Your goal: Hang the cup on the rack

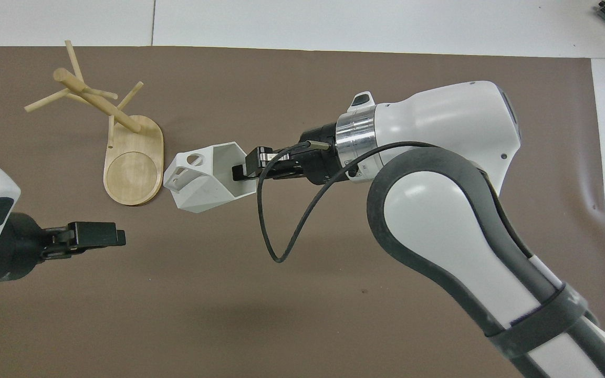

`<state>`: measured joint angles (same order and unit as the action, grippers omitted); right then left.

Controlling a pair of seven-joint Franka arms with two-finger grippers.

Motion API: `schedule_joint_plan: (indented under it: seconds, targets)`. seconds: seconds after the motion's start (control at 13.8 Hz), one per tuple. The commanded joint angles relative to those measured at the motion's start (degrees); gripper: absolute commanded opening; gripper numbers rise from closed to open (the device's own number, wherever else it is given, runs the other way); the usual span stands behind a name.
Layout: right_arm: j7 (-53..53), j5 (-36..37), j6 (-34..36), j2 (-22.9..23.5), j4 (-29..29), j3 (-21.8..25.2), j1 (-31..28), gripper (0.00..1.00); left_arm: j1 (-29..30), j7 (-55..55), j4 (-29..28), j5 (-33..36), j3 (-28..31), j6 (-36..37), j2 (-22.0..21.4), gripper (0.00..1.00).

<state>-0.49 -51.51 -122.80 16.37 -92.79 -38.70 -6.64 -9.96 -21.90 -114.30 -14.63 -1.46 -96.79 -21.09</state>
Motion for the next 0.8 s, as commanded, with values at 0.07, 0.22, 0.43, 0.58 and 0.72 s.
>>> schedule_joint_plan:
  seconds: [0.07,0.22,0.43,0.58,0.72]
  targets:
    - [-1.53,-2.37,0.81,-0.03,0.68,-0.41,-0.48,0.00,0.56,-21.28,0.82,-0.22,-0.83,-0.77,1.83,1.00]
    - [-1.44,-2.37,0.89,-0.03,0.59,-0.41,-0.48,0.00,0.29,-33.85,4.33,-2.76,-0.74,-0.77,5.69,1.00]
    - [-1.36,-2.37,2.03,-0.11,0.59,-0.32,-0.48,0.00,0.47,-50.30,7.24,-6.44,-0.74,-2.26,8.78,1.00]
    - [-1.36,-2.37,2.04,-0.11,0.68,-0.32,-0.48,0.00,1.00,-57.78,8.91,-8.92,-0.74,-2.27,10.54,1.00]
    - [-1.36,-2.37,1.95,-0.11,0.68,-0.32,-0.48,0.00,1.08,-63.59,12.50,-11.37,-0.65,0.52,14.56,1.00]
